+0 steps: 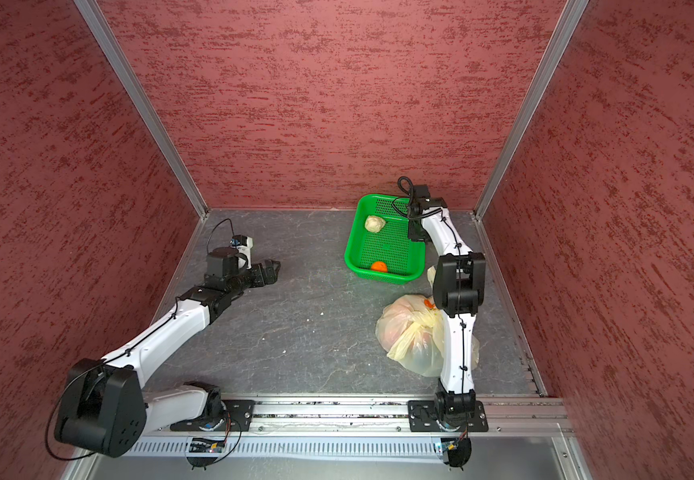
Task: Untie the knot of the plastic bag and take out the fruit
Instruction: 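Drag the green basket with the right gripper away from the bag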
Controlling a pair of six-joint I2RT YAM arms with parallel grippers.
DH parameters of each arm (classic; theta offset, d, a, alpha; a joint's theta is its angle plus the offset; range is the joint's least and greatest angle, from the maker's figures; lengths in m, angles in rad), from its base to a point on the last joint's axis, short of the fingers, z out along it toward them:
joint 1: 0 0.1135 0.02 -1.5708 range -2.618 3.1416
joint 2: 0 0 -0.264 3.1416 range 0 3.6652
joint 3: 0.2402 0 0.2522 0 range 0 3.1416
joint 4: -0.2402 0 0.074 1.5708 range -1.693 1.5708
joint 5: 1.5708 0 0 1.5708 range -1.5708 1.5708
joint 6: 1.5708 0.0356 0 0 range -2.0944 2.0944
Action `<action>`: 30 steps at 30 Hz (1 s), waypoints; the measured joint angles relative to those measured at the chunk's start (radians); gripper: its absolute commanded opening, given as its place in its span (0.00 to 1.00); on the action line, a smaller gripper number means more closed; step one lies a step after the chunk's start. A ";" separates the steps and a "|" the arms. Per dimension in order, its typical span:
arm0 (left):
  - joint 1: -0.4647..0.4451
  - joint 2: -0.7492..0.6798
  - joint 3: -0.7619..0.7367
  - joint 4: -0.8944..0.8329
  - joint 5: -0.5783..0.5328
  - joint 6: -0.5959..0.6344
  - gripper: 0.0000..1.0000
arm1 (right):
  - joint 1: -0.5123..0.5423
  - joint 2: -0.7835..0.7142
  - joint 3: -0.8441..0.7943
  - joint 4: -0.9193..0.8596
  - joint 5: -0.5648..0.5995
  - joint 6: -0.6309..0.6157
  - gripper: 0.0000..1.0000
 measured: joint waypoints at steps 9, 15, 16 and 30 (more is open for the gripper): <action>0.000 0.004 0.007 -0.001 0.002 -0.002 1.00 | 0.143 -0.002 0.175 -0.057 -0.052 0.072 0.77; -0.001 0.018 0.011 0.000 0.020 -0.003 1.00 | 0.285 0.091 0.336 -0.053 -0.126 0.137 0.82; -0.001 0.018 0.011 0.001 0.029 -0.003 1.00 | 0.306 0.122 0.369 -0.048 -0.137 0.146 0.82; 0.026 0.018 -0.015 0.068 0.180 -0.067 1.00 | 0.350 0.314 0.404 -0.014 -0.147 0.211 0.57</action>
